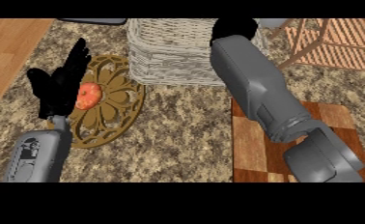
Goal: Pick the lemon from the cutting board and place it in the basket
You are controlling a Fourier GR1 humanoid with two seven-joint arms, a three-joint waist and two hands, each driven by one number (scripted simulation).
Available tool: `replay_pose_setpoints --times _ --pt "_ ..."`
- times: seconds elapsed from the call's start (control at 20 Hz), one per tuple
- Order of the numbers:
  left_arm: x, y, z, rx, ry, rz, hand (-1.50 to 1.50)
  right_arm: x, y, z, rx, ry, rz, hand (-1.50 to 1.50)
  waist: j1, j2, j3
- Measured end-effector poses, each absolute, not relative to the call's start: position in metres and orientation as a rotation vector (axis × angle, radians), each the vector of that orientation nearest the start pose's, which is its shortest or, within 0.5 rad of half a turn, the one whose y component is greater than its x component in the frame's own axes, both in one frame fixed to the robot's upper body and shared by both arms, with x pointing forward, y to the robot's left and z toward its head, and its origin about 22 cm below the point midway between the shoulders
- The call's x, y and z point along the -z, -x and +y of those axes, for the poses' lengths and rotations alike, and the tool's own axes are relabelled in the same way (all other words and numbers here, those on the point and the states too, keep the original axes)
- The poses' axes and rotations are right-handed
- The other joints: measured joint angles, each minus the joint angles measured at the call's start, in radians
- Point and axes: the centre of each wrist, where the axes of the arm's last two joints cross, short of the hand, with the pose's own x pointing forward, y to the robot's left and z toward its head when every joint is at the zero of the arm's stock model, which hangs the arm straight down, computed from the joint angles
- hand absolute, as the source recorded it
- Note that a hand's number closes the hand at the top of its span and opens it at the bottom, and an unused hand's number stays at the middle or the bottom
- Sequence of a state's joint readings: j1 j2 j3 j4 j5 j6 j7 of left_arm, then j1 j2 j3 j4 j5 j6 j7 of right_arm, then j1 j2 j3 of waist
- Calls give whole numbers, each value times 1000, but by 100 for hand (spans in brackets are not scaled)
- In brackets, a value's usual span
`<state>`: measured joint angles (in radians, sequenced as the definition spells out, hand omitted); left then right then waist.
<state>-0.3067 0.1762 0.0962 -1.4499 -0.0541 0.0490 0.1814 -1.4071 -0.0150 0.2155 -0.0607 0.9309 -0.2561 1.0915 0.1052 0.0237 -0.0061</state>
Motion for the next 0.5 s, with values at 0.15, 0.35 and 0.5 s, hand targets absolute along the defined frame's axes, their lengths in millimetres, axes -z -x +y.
replay_pose_setpoints --times 0.15,0.35,0.5 --pt "-59 -310 261 103 -214 -1558 0 -119 -455 -61 -586 1385 -703 -150 -3 -2 2" --pt "-58 -308 262 99 -215 -1554 0 -128 -455 -54 -493 1385 -834 -150 -12 -1 4" --pt "-56 -306 267 86 -227 -1548 0 -139 -455 -49 -396 1375 -938 -150 -22 -4 5"
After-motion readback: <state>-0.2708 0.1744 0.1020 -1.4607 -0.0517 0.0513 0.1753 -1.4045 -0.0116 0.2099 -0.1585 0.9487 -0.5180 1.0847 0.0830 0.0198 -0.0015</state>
